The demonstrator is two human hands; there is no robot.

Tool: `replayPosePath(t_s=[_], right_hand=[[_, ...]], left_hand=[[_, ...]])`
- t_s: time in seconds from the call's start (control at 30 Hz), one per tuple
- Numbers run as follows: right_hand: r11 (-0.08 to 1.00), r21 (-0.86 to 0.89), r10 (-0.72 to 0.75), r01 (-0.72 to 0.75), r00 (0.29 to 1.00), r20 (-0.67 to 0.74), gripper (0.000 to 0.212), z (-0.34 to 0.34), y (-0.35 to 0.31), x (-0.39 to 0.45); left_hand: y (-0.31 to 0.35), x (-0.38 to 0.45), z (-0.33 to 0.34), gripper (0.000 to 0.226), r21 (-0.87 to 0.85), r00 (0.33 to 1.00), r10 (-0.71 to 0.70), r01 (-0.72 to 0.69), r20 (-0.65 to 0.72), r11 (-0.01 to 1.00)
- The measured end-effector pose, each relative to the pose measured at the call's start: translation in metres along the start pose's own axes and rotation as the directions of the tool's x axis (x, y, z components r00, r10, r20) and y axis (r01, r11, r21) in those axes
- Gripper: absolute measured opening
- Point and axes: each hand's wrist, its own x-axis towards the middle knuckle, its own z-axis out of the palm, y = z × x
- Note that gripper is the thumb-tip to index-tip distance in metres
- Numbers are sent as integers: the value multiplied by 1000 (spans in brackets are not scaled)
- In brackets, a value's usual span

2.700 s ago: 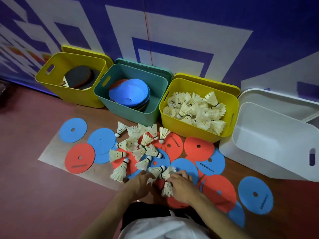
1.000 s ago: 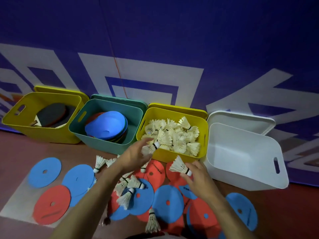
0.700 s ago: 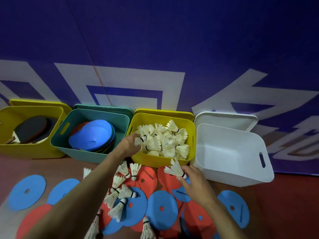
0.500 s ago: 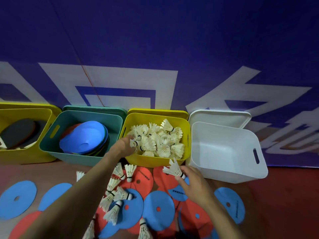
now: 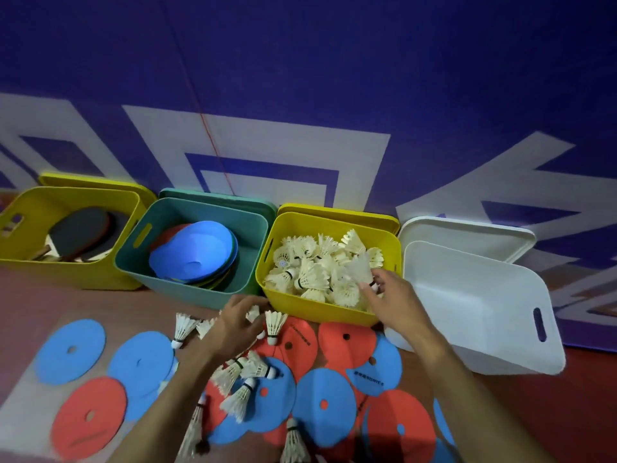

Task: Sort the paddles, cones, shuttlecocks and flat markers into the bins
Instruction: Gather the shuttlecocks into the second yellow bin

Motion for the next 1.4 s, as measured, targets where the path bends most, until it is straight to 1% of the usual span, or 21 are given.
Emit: replayPosePath(t_s=[0.1,0.17,0.2,0.23,0.3,0.37,0.43,0.47,0.53,0.6,0.67,0.7,0.77,0.87,0.97,1.03,1.13,1.23,1.33,1.4], right_hand=[[987,-93,128,-129,992,-14,40,6,2,34],[974,-152,165,-169,986,-35,42,16,3,41],[974,-171,140,-147,989,-55,41,21,1,38],[979,-178,83,-96,993,-79,39,26,-3,31],[987,-143,-91,74,989,-120,34,37,-15,6],[970,-76,-238,231,965,-106,30,51,-26,-30],[954,-28,-299,299,954,6,29,74,-30,-69],[956,-22,-289,293,952,97,32,88,-27,-87],[971,-71,-195,228,929,314,40,120,-16,-119],[964,-176,-85,201,855,512,44,146,-7,-144],[955,-238,21,178,759,651,47,164,-3,-162],[951,-261,68,165,712,699,49,172,-2,-167],[944,-299,139,141,652,745,52,185,-1,-172],[929,-348,204,122,616,760,53,206,-3,-173],[925,-356,216,132,588,779,45,221,-7,-170],[934,-338,208,116,595,777,40,224,-10,-169],[949,-313,223,26,646,730,31,224,-10,-168],[961,-255,250,-104,715,653,28,214,-8,-169],[961,-172,276,-218,816,508,29,192,-9,-171],[957,-81,287,-279,872,397,28,174,-9,-171]], left_hand=[[-22,-31,14,25,-3,998,-51,51,22,999],[-34,-50,26,27,2,996,-78,78,36,997],[-41,-57,32,30,5,995,-95,95,36,995],[-48,-64,38,32,13,991,-124,123,41,992],[-59,-74,50,34,40,984,-173,171,53,984],[-70,-84,63,34,74,972,-225,220,65,973],[-76,-95,77,37,83,955,-285,278,79,957],[-78,-99,83,38,97,947,-308,299,91,949],[-79,-107,95,41,184,934,-325,297,147,937],[-82,-110,101,52,282,907,-347,277,241,919],[-86,-109,104,57,348,871,-381,269,309,898],[-88,-108,105,60,363,856,-399,276,327,890],[-92,-104,107,63,380,843,-417,283,339,881],[-99,-95,107,62,390,842,-410,266,351,881],[-108,-93,111,67,394,838,-359,192,411,899],[-114,-93,114,69,400,847,-324,147,421,905],[-117,-92,110,58,341,857,-281,133,431,931],[-121,-91,102,59,249,876,-146,30,459,968],[-117,-84,89,56,140,900,-37,-26,435,990],[-98,-74,74,57,69,908,41,-77,417,995]])
